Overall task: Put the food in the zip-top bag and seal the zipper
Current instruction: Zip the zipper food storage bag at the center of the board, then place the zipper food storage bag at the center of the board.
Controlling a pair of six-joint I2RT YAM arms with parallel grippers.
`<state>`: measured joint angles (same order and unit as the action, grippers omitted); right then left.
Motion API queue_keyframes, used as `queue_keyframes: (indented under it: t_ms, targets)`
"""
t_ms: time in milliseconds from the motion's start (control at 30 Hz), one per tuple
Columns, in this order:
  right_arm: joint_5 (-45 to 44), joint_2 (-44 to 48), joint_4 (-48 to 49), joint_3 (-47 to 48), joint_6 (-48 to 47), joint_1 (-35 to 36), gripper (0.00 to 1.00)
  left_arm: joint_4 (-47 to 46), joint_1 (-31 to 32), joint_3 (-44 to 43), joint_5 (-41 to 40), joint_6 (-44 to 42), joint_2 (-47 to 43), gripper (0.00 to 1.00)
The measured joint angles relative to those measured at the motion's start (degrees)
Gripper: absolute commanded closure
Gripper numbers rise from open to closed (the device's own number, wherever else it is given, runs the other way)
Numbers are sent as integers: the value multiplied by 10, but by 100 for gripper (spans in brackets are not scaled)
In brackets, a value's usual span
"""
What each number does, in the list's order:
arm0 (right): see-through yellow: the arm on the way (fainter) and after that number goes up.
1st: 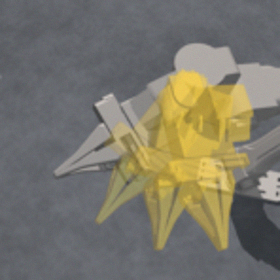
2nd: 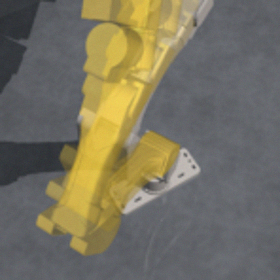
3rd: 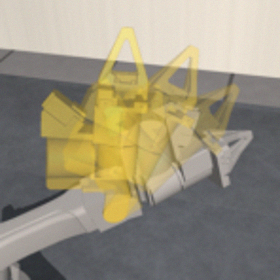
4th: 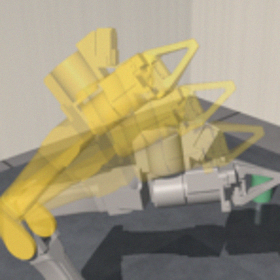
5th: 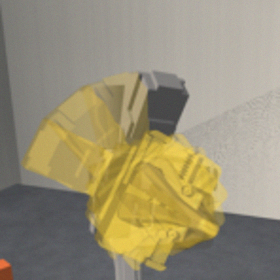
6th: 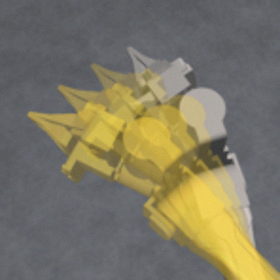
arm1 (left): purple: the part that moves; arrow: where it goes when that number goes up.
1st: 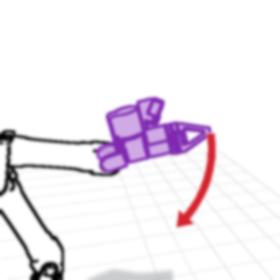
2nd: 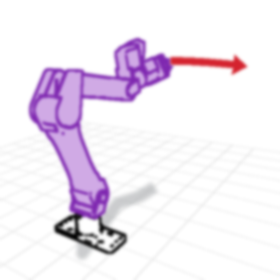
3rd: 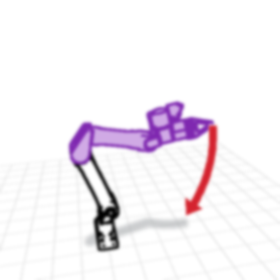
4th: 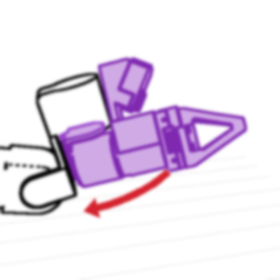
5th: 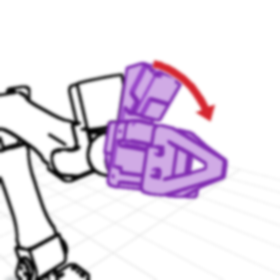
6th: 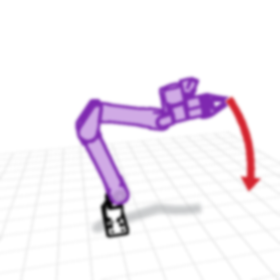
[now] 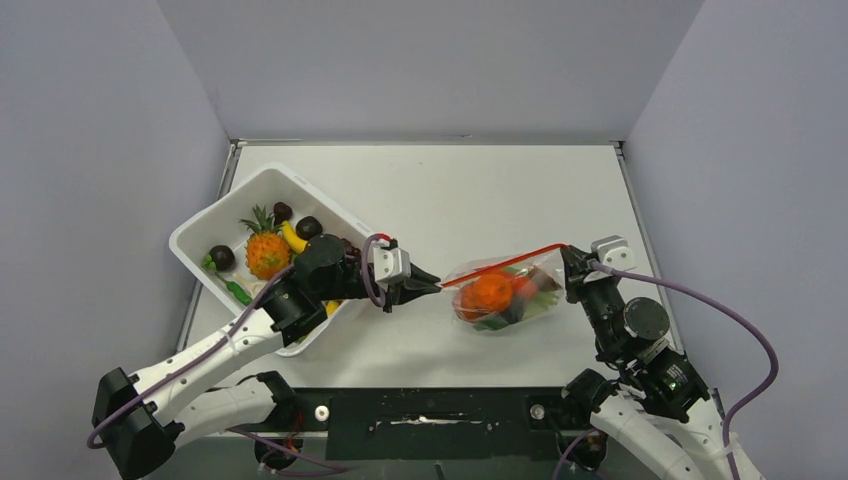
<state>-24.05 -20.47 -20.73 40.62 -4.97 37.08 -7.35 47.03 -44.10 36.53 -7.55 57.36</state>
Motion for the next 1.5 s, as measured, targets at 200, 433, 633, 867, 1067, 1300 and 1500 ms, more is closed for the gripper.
queue_keyframes:
  t_ms: [200,433,633,867,1067,1300,1500]
  targets:
    - [8,20,-10,-2,22,1,100,-2,1,4,0,1,-24,100]
    - [10,30,-34,-6,40,1,100,-7,1,14,14,12,-12,100]
    - [37,33,-41,-21,53,-6,100,-36,1,50,38,35,4,100]
    - [30,57,-60,-59,105,-7,100,-40,0,71,5,30,18,71]
    - [-14,-14,-59,-57,144,-11,100,-29,1,68,-61,0,15,46]
    - [-38,-108,-31,-32,150,-15,100,-13,6,68,-140,-15,-51,28]
    - [-54,-192,-1,4,124,-42,100,-12,11,68,-174,15,-116,27]
